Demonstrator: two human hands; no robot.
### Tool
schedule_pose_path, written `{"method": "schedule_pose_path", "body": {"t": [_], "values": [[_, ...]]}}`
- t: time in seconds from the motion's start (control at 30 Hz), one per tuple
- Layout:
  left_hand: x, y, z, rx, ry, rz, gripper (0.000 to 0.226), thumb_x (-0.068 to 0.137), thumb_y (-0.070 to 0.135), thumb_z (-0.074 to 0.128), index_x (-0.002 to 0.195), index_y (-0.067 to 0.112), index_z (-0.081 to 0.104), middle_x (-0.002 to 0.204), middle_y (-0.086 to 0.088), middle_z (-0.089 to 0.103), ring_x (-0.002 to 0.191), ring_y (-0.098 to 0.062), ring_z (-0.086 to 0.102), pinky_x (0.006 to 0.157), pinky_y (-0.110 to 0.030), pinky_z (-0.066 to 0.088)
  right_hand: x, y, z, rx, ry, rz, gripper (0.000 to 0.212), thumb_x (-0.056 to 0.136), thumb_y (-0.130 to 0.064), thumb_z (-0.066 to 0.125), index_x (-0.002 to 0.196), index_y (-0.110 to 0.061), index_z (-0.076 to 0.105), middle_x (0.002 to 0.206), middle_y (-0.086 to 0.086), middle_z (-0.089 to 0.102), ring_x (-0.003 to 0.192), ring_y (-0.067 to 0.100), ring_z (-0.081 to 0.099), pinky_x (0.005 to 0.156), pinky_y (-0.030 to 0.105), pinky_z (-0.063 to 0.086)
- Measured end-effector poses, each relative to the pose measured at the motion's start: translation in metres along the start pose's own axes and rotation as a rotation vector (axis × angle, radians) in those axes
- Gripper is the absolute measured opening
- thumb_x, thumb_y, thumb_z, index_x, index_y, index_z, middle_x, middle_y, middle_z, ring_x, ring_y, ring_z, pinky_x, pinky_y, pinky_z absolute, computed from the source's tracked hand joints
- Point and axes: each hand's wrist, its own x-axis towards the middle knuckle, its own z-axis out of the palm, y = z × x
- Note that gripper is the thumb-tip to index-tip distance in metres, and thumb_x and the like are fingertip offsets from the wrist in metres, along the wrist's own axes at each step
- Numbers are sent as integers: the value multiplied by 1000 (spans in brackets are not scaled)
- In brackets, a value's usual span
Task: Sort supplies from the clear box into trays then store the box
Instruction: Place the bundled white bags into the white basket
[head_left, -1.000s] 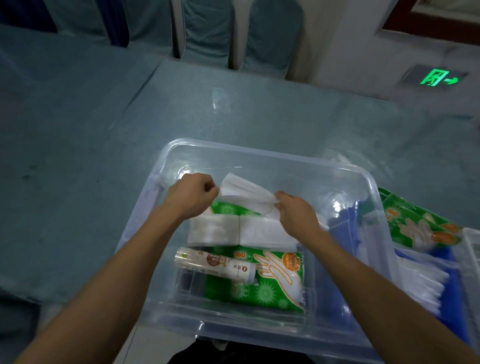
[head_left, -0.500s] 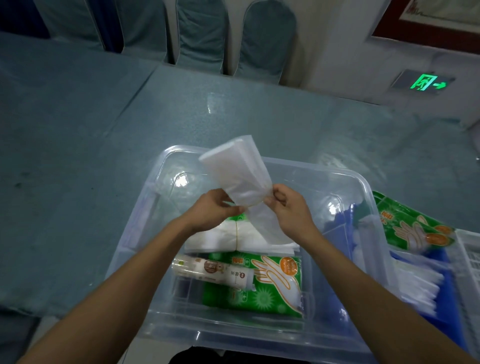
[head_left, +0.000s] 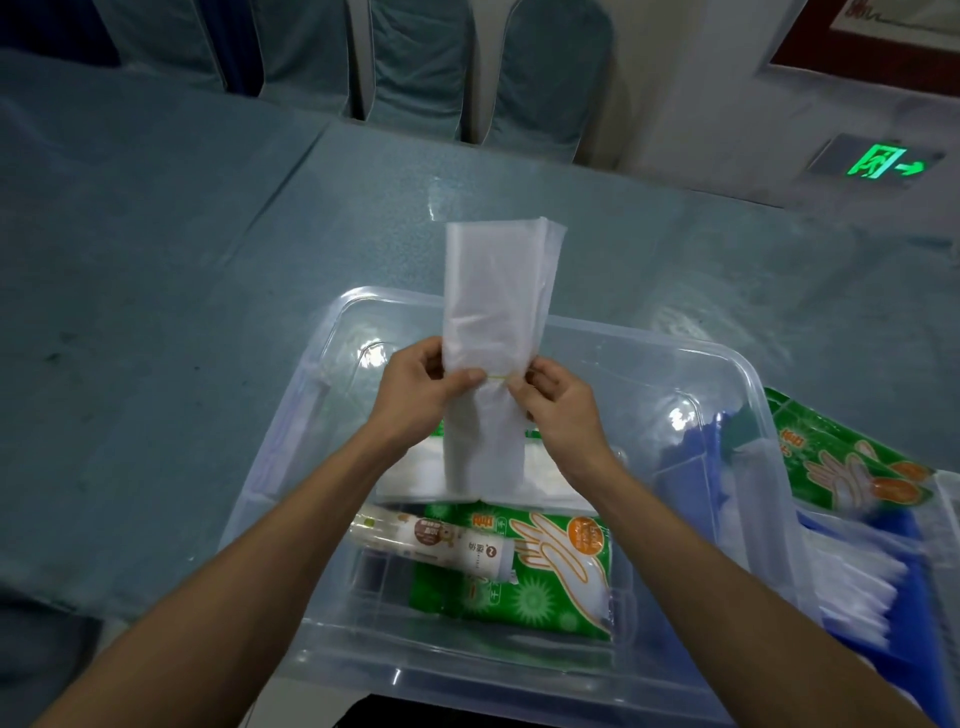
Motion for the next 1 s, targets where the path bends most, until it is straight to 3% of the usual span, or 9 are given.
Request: {"method": "schedule_pose_path", "body": {"t": [0.07,0.17,0.23,0.33,0.57,0.73,1.0], "values": [[3,4,-7,117,29,46,19,77,11,82,95,12,73,87,1,77,81,-14,73,73,-28,59,5,11,-5,-115,-26,12,22,94,-6,64,112,-18,68,107,4,75,102,18,70,94,35,55],[8,7,-17,301,79,119,15,76,15,81,79,20,67,67,6,64,58,-3,51,56,-18,41,14,37,-19,-549,-102,33,30,93,-7,64,122,-13,67,120,5,70,110,18,65,105,38,48],[11,5,-22,377,99,164,19,74,16,81,75,20,62,62,4,58,57,-3,43,55,-20,35,17,53,-25,-818,-233,15,37,93,-14,65,130,-12,63,132,5,64,120,19,60,109,32,42],[14,2,-26,446,92,219,20,74,18,80,79,16,61,68,-4,58,63,-11,41,58,-29,35,26,68,-22,-1017,-361,-13,45,94,-23,65,137,-13,57,141,6,58,131,23,52,111,31,36],[17,-3,-28,476,94,229,20,75,18,80,82,17,61,69,-2,57,63,-11,41,58,-26,34,37,82,13,-1277,-589,20,61,87,-35,69,142,-18,50,143,9,52,129,32,49,107,44,39],[19,-5,-27,479,102,231,21,74,18,80,84,19,62,68,3,56,62,-9,41,57,-25,35,36,87,18,-1426,-616,-42,52,84,-37,71,128,-15,57,127,12,56,121,33,48,97,44,41],[15,1,-25,496,98,257,21,75,18,79,91,22,67,71,8,62,63,-5,47,61,-22,39,25,82,2,-1269,-579,-21,37,80,-31,77,109,-10,66,109,13,63,107,31,54,81,36,43]]}}
